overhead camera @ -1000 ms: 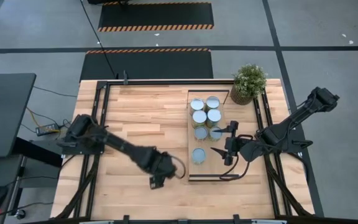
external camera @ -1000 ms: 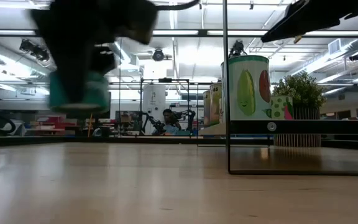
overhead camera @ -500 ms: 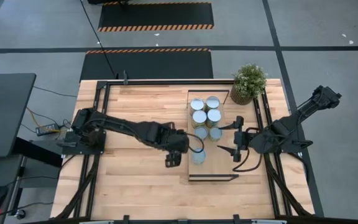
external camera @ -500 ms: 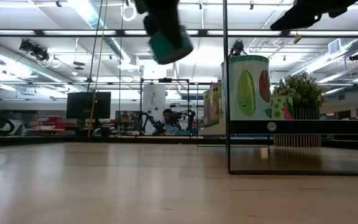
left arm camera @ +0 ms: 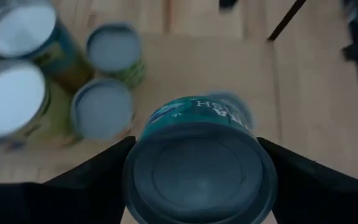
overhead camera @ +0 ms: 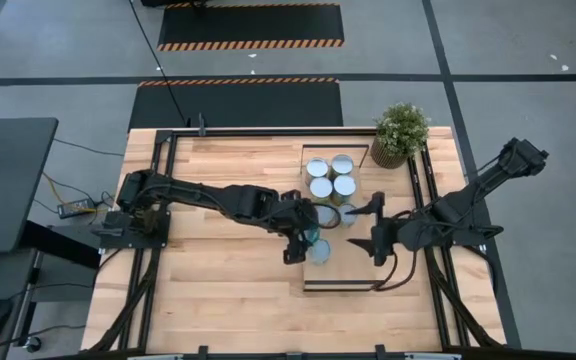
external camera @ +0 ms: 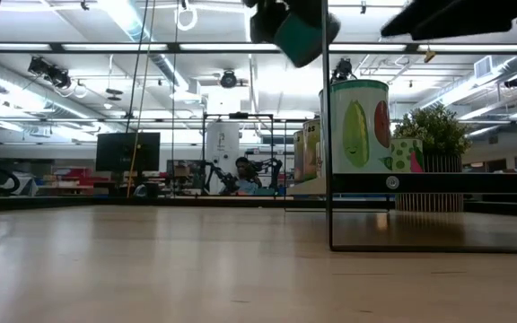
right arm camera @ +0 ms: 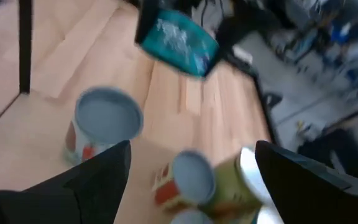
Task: Pick and place cans onto a shelf
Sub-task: Put the canned tuna can on the shelf
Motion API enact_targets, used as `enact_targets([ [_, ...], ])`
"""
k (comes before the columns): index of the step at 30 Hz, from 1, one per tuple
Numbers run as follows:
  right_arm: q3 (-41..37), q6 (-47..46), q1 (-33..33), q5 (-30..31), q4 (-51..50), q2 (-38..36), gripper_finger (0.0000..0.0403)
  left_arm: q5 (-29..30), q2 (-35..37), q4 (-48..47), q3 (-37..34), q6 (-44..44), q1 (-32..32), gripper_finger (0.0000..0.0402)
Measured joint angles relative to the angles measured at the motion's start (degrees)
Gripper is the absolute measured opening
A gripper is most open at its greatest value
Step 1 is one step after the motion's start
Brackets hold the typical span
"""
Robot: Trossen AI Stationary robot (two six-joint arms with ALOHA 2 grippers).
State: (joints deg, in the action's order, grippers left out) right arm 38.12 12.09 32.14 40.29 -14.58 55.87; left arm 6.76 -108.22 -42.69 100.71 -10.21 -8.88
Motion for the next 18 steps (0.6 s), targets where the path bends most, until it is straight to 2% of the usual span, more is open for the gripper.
enact_targets([
  [6, 2.90, 14.35, 0.63, 3.65, 6.16, 6.06, 0.0350, -3.47, 0.00, 5.27, 0.00, 1.04, 1.38, 0.0304],
  [12, 6.03, 24.70, 0.92, 4.04, 6.92, 9.80, 0.0350, -8.13, 0.00, 8.51, 0.00, 1.03, 2.03, 0.0304],
  [18, 6.21, 39.26, 0.88, 4.03, 13.72, 12.68, 0.0350, -9.50, 0.00, 9.13, 0.00, 1.02, 2.01, 0.0304],
])
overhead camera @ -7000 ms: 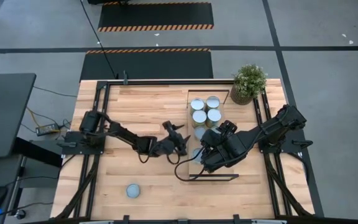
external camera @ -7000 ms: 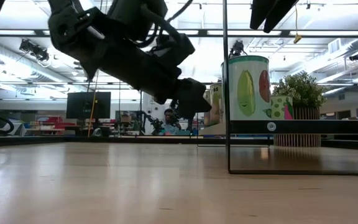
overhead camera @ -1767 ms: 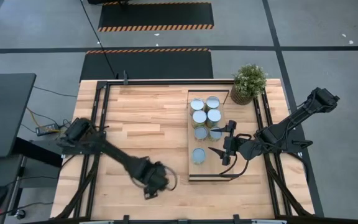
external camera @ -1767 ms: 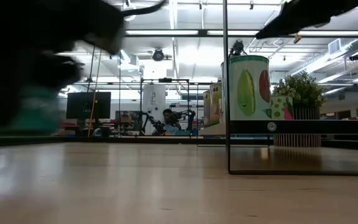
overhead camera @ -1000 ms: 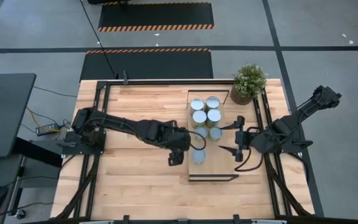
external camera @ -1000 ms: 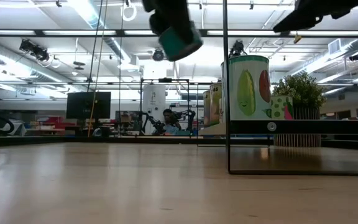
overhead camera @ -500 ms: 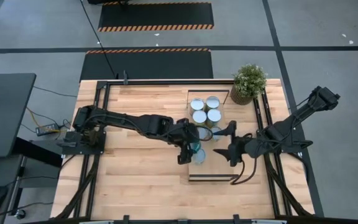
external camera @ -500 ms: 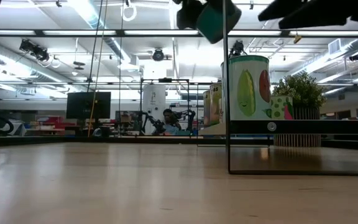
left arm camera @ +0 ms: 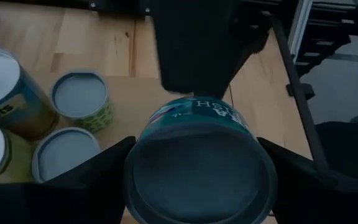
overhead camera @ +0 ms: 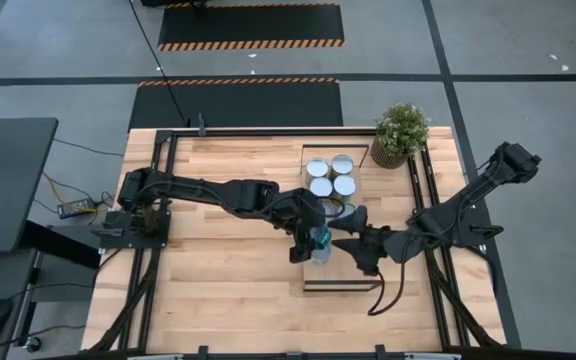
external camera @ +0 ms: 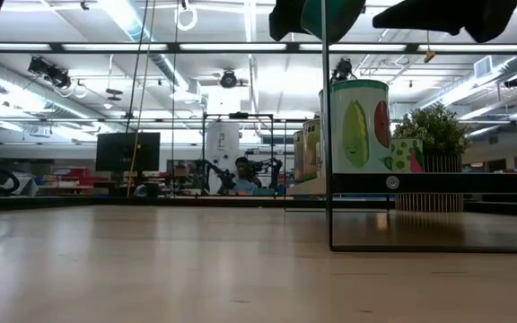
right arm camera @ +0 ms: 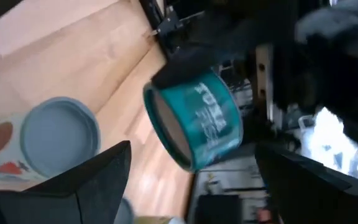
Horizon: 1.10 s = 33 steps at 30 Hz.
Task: Pick and place cans onto a shelf
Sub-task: Put the canned tuna can on the shelf
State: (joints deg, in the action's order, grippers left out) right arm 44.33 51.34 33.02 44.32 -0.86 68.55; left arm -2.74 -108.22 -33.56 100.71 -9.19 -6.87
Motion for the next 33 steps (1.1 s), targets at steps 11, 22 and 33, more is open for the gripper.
enact_targets([
  [11, -0.02, 8.29, -3.05, -6.43, 9.35, 4.55, 0.0342, -2.88, 0.00, -0.17, 0.00, 0.00, -0.09, 0.0304],
  [22, -0.02, 8.05, -4.97, -13.30, 12.88, 4.61, 0.0280, -7.24, -0.02, -1.92, 0.00, 2.39, -0.13, 0.0304],
  [33, -0.08, 4.86, -7.15, -17.44, 10.36, 4.61, 0.0264, -6.90, -1.12, 1.19, -0.07, 5.80, -0.10, 0.0304],
])
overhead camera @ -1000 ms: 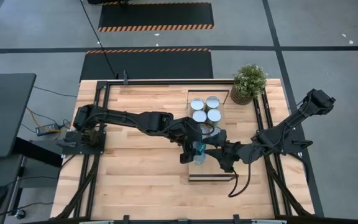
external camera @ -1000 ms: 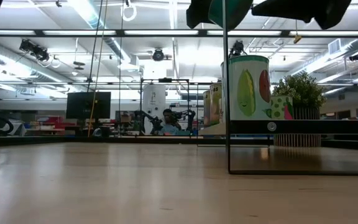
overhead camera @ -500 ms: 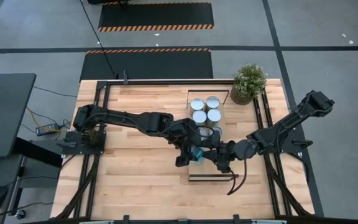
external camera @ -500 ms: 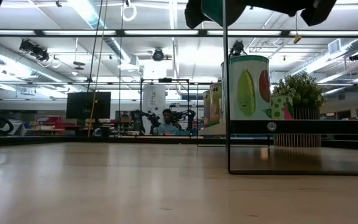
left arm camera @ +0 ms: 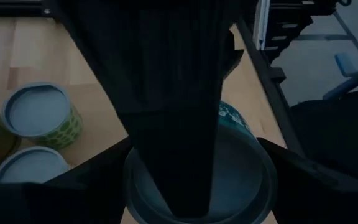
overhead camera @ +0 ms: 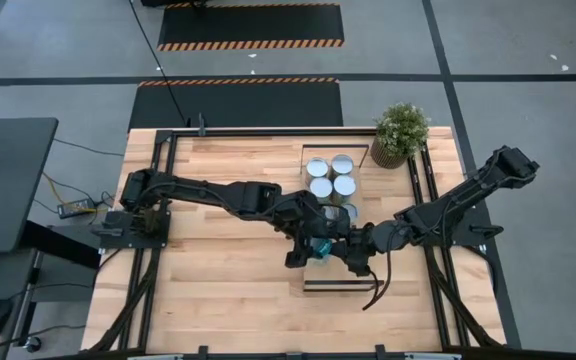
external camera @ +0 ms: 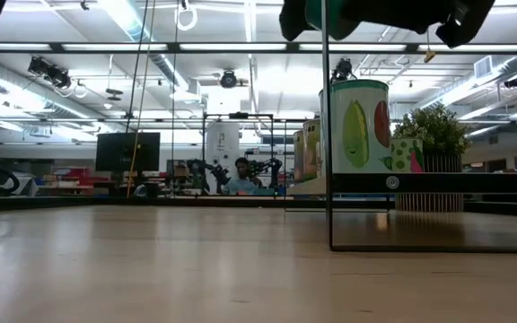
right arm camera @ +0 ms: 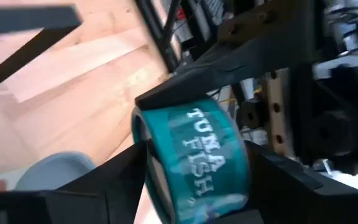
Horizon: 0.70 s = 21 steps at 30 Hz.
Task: Pick and place cans onto a shelf
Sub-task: Put the canned tuna can on the shelf
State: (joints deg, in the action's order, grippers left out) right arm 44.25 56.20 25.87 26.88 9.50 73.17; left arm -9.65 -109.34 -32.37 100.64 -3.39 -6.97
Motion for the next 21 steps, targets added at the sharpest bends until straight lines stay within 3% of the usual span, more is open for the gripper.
enact_targets([
  [13, 0.00, -1.98, -0.11, 0.44, -1.35, 0.00, 0.0206, 0.97, -0.12, 0.98, 0.00, 1.69, 0.38, 0.0306],
  [17, -0.02, -2.43, -0.13, 1.08, -1.87, -0.02, 0.0200, 5.36, -0.12, 0.92, 0.00, 2.59, 0.25, 0.0315],
  [21, -0.02, -2.64, 0.13, 3.07, -2.36, -0.02, 0.0199, 5.86, -0.10, 1.19, 0.00, 2.79, 0.32, 0.0317],
])
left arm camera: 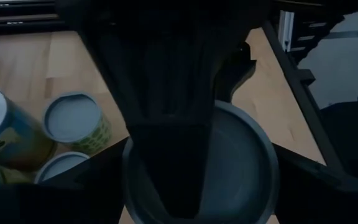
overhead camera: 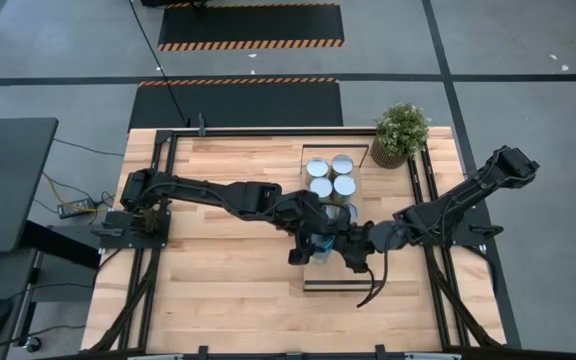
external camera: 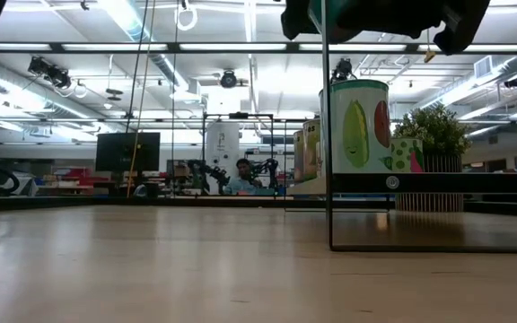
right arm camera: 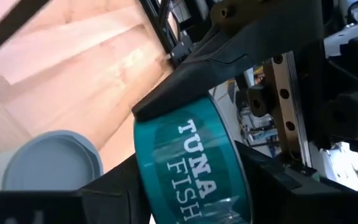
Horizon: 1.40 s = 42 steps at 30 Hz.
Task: Pick and place cans onto a shelf
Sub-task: Put the canned tuna can on the shelf
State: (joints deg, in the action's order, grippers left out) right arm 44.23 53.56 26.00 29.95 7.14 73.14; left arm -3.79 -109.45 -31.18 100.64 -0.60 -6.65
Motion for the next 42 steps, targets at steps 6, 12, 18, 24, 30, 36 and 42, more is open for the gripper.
enact_targets([
  [6, 0.02, 0.44, 2.68, 3.82, -1.13, -0.17, 0.0199, 0.16, 0.01, -0.44, 0.00, 0.00, -0.11, 0.0318],
  [12, 0.07, -0.93, 5.51, 9.24, -5.44, -0.28, 0.0199, 0.45, 0.39, -0.13, 0.00, 0.84, -0.03, 0.0318],
  [18, 0.09, -1.05, 5.93, 9.53, -4.55, -0.28, 0.0194, 4.63, -0.19, 1.89, -0.02, 0.63, -0.41, 0.0318],
  [24, 0.09, -0.92, 4.90, 10.76, -4.13, -0.28, 0.0168, 6.55, -0.39, 3.63, -0.02, -0.88, -0.55, 0.0329],
  [30, 0.07, -0.50, 4.59, 10.65, -4.52, -0.22, 0.0147, 8.14, -0.42, 5.87, 0.09, 0.18, -1.28, 0.0393],
  [36, 0.04, -0.48, 5.03, 11.74, -4.48, -0.22, 0.0149, 9.48, -0.29, 5.65, 0.09, 2.41, -1.96, 0.0394],
  [42, 0.04, -3.18, 8.07, 15.00, -7.78, -2.25, 0.0150, 11.19, 1.65, 2.31, 0.09, 3.30, -3.25, 0.0395],
])
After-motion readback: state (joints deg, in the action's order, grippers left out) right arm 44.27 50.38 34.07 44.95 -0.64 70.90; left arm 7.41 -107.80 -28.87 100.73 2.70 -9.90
